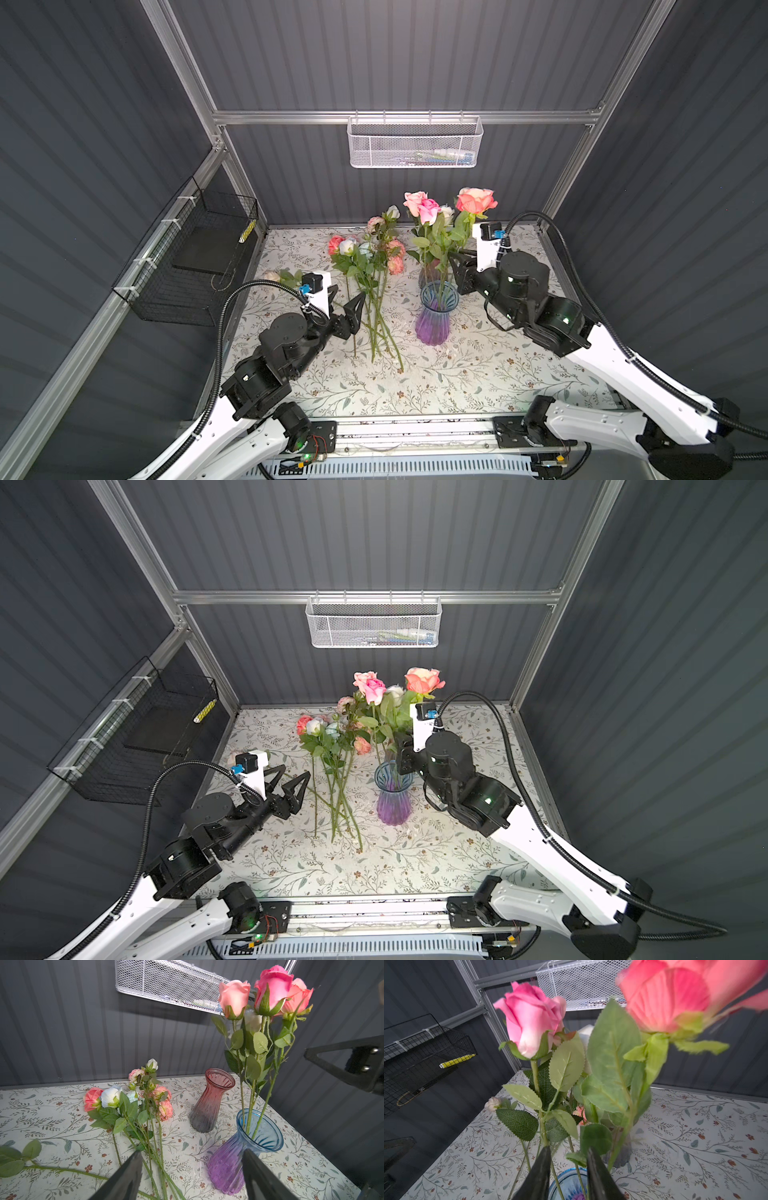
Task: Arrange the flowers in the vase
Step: 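Lower the white rose stem into the blue-purple vase with the right gripper, then open the right gripper and withdraw while the left gripper returns to the bunch, then close the left gripper on a pink rose stem in the loose bunch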
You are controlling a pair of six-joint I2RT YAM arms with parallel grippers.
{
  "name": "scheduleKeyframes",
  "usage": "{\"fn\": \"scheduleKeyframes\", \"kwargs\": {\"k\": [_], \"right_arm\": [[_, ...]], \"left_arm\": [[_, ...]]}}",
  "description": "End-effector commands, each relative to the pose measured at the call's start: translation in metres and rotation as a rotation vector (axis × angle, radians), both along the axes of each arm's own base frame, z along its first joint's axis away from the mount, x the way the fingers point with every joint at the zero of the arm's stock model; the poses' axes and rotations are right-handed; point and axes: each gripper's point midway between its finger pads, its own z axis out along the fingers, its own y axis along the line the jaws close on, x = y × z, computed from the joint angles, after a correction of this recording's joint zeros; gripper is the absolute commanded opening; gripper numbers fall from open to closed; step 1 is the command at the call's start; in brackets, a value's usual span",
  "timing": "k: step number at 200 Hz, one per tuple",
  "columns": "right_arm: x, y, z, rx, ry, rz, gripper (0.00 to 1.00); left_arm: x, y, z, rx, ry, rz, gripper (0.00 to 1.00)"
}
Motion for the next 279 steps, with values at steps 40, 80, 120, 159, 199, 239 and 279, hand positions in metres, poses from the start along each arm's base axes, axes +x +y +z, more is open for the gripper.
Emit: {"fn": "scheduleKeyframes", "kwargs": {"k": [40,80,120,159,199,239,279], "right_arm": [[-0.031,-0.027,0.009,0.087,-0.026,-0.003,0.39],[-0.040,-0.032,0.010,0.100,-0.027,0.020,0.40],[-0.044,-0.045,-0.009,0.096,-0.012,-0.014,0.40],[-0.051,-0.062,-0.036,0.078,0.019,-0.056,0.40],[-0.056,-0.074,-0.052,0.073,0.034,-0.083,0.41],[-0.059,-0.078,-0.073,0.078,0.053,-0.092,0.41],[-0.064,-0.086,-0.079,0.081,0.042,-0.100,0.42]], "left_arm": [[0.023,-0.001,-0.033,0.028,0.071,0.108,0.80],[0.039,0.013,-0.064,0.065,0.143,0.261,0.82],[0.053,0.025,-0.109,0.167,0.263,0.396,0.74],[0.079,0.042,-0.173,0.152,0.542,0.413,0.64],[0.107,0.042,-0.218,0.211,0.719,0.374,0.60],[0.140,0.035,-0.256,0.257,0.831,0.383,0.47],[0.166,0.046,-0.278,0.376,0.881,0.478,0.43]]}}
